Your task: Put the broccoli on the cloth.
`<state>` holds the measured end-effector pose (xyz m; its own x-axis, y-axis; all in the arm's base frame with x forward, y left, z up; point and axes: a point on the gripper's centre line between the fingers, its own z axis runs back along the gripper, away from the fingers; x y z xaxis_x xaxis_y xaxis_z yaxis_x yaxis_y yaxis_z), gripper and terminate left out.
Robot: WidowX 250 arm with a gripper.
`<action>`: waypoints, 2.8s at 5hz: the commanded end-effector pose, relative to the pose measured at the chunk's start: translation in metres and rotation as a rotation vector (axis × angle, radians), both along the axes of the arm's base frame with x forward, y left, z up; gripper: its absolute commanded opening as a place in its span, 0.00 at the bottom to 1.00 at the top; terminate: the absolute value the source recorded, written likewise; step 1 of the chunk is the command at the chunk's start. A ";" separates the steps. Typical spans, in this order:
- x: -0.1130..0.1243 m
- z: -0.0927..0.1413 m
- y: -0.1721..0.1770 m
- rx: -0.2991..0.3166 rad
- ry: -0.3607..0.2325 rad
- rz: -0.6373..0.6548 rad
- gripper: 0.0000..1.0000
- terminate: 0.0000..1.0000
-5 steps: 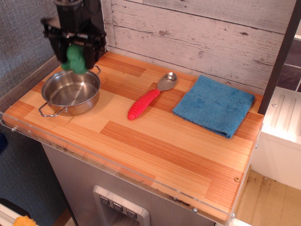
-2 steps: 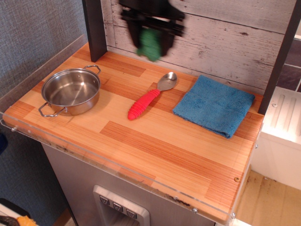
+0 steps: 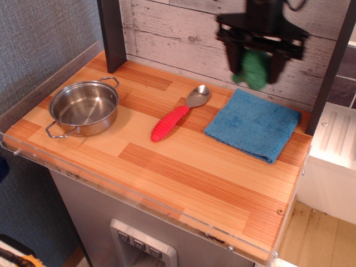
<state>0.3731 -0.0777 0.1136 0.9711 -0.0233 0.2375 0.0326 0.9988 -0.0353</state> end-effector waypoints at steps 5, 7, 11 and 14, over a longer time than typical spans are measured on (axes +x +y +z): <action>-0.003 -0.034 0.001 -0.067 0.082 0.077 1.00 0.00; -0.003 -0.013 0.005 -0.072 0.042 0.062 1.00 0.00; -0.045 0.010 0.074 0.025 0.068 0.057 1.00 0.00; -0.046 0.006 0.085 0.035 0.085 -0.004 1.00 0.00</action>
<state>0.3301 0.0058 0.1038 0.9917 -0.0319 0.1246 0.0332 0.9994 -0.0077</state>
